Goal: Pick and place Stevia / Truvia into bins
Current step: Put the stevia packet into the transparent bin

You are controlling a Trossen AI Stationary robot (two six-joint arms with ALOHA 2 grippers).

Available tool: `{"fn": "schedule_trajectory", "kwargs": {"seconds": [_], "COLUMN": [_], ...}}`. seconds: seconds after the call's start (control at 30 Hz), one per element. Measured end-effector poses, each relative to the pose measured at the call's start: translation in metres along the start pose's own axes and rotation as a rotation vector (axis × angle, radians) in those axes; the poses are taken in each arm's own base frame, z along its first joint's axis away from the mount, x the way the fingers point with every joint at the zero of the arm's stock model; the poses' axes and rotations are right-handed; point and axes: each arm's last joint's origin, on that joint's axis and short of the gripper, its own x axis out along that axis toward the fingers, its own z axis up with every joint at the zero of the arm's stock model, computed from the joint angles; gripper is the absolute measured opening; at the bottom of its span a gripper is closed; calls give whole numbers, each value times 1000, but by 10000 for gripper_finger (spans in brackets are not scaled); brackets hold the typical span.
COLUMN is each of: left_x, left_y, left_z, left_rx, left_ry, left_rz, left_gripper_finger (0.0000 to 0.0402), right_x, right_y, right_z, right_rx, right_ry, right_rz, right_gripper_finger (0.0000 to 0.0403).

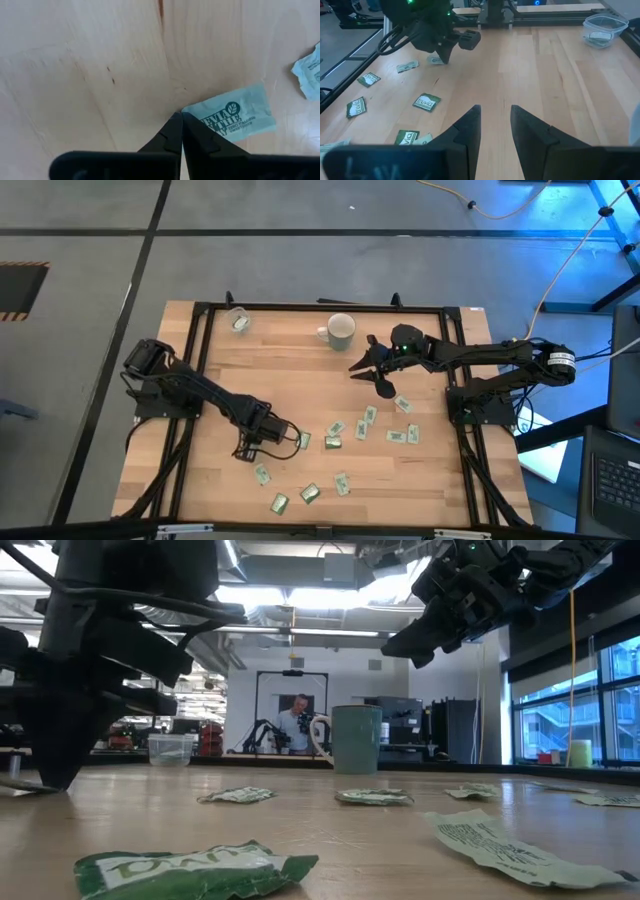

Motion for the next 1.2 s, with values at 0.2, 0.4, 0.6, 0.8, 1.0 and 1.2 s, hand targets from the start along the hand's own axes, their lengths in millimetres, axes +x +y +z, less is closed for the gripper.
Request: {"fn": "schedule_trajectory", "kwargs": {"seconds": [0.2,0.4,0.6,0.8,1.0,1.2], "left_x": [-44,-92,-124,-138,-141,-138], "left_y": [14,45,79,120,167,201], "left_z": [-9,-29,-61,-88,-115,-141], "left_rx": [-99,-451,-738,-963,-1122,-1319], "left_ry": [-167,-407,-515,-464,-319,-255], "left_rz": [103,402,727,844,879,835], "left_gripper_finger": [2,2,2,3,3,3], "right_x": [0,0,0,0,0,0], "right_y": [0,0,0,0,0,0], "right_z": [0,0,-1,-2,-2,-2], "right_rx": [0,-10,-21,-33,-43,-43], "right_ry": [0,2,12,19,20,20], "right_rz": [0,0,1,2,2,2], "right_gripper_finger": [110,110,110,110,110,110]}}
